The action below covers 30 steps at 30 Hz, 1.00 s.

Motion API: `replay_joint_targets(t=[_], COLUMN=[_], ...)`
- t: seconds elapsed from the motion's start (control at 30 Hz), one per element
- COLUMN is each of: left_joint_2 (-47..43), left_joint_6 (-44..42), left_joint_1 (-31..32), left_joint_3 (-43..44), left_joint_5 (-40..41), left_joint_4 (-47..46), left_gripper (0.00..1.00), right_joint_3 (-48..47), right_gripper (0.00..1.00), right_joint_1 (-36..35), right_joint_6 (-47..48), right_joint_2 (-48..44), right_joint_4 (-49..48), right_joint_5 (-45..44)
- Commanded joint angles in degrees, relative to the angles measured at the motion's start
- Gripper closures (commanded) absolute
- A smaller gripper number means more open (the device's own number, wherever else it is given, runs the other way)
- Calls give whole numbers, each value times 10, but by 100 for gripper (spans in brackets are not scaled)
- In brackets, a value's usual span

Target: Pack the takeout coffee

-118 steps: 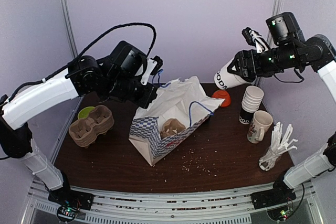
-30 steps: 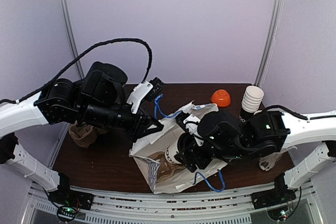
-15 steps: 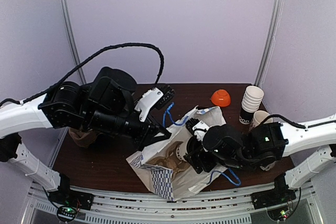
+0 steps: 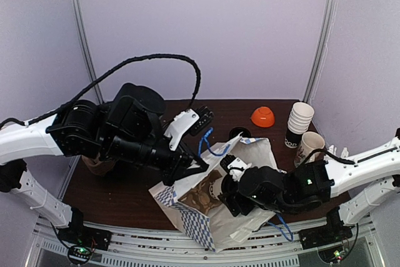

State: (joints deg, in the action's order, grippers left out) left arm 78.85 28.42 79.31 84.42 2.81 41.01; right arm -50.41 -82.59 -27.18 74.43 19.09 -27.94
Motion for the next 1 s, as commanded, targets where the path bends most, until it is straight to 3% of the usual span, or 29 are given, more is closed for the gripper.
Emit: replay_joint_targets(t=[0.0, 0.4, 0.97], left_joint_2=[-10, 1, 25], left_joint_6=[-8, -16, -17], left_joint_1=[3, 3, 3], left_joint_3=[11, 13, 34], left_joint_5=[4, -20, -23], left_joint_4=[-47, -45, -37], left_gripper=[100, 100, 100], right_joint_3=[-1, -18, -16], right_gripper=[22, 22, 22], right_joint_1=[-6, -4, 37], right_joint_6=[0, -38, -41], right_joint_2=[9, 11, 31], right_joint_4=[-18, -24, -42], right_joint_5=[-29, -128, -55])
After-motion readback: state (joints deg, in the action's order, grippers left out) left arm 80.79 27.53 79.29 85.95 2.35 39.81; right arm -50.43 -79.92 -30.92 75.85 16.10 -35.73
